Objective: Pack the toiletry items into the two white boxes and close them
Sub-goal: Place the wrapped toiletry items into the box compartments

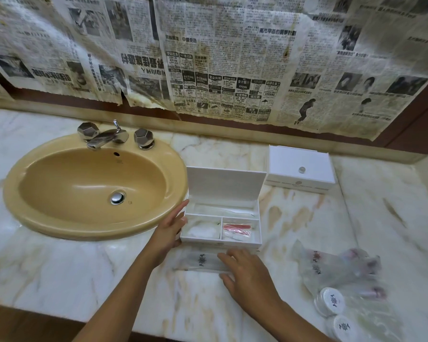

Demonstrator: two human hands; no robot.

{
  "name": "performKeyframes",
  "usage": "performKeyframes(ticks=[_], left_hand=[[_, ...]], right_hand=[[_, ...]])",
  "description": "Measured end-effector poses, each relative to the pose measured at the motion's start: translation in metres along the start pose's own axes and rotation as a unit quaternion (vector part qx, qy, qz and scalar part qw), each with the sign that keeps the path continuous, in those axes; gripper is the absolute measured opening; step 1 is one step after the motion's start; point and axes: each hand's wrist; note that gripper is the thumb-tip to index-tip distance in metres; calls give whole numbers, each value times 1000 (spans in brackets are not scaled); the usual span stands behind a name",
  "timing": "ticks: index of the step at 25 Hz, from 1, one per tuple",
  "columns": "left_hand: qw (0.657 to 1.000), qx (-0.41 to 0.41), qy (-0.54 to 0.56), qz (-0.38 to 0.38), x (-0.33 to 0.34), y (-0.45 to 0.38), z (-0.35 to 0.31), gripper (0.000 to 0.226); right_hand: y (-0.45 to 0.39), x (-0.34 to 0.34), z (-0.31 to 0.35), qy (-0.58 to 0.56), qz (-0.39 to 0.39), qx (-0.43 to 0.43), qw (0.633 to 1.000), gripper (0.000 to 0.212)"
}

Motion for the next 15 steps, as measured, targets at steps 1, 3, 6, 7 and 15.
performKeyframes(ticks=[1, 3, 6, 7, 15], left_hand=[[1000, 0, -3, -1, 0, 0, 0, 38], [1000, -1, -5, -2, 1, 0, 0, 38], [1000, 0, 3, -1, 1, 0, 1, 39], [1000, -1, 3, 0, 1, 0, 2, 39], [1000, 1, 4, 6, -2, -1, 4, 39]], right_hand=[[0, 2, 1, 12, 15, 4, 1000, 52], [-1, 5, 2, 33, 40, 13, 999, 55], [-2, 14, 1, 64, 51, 13, 997, 48], [-2, 16, 1, 73, 49, 13, 996, 45], [-1, 20, -1, 38, 39, 19, 998, 35]])
Point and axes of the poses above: each hand's wrist, its own y-axis away from the middle knuckle, its own x-axis out of the palm, z = x × y, and after that the axes turned 6 degrees about x, right-handed
